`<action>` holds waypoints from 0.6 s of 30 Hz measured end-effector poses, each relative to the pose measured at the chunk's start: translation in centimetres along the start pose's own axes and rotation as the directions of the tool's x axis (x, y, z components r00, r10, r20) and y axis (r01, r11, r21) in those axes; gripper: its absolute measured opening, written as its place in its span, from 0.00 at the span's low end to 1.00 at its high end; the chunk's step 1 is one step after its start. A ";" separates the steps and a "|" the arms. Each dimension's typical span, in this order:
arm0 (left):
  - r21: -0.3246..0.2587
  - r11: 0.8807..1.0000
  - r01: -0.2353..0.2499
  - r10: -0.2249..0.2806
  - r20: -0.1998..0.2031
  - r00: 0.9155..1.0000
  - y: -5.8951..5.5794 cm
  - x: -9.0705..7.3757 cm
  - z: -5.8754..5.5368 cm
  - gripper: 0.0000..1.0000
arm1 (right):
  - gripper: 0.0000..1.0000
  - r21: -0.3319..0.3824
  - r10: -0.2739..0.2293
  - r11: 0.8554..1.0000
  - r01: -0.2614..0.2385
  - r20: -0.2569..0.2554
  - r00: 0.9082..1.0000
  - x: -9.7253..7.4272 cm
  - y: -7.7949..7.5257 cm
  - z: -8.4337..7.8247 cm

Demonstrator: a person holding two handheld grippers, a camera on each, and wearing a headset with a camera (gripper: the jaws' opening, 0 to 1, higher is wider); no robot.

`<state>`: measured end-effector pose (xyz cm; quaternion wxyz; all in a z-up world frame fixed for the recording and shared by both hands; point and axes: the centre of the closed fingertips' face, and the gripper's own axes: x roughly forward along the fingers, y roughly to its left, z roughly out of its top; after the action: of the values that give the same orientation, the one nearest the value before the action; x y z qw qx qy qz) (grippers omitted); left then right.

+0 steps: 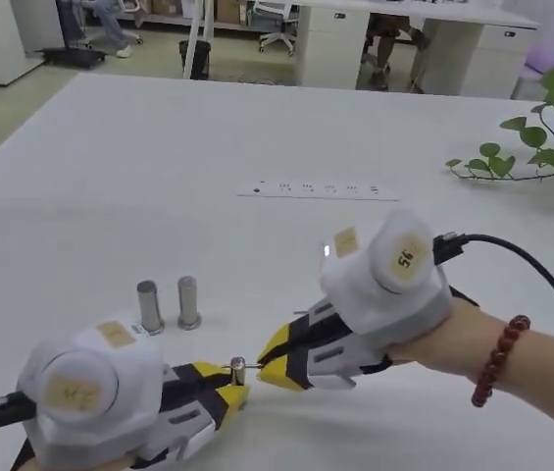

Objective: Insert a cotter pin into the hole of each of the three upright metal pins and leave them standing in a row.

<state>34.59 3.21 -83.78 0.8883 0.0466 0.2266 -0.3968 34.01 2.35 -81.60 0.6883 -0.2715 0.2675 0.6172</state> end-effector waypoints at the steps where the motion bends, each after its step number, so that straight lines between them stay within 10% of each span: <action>1: -0.003 1.000 0.000 0.000 0.000 1.000 0.0 0.0 0.0 0.07 | 0.05 -0.001 -0.004 1.000 0.004 -0.004 1.000 0.0 -0.1 0.0; 18: -0.029 1.000 0.000 0.000 0.007 1.000 -0.1 0.2 0.0 0.07 | 0.05 -0.001 -0.007 1.000 0.007 0.015 1.000 0.6 0.0 0.6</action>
<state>34.63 3.06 -83.86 0.8896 0.0323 0.2294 -0.3937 34.09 3.21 -81.55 0.6923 -0.2680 0.2611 0.6171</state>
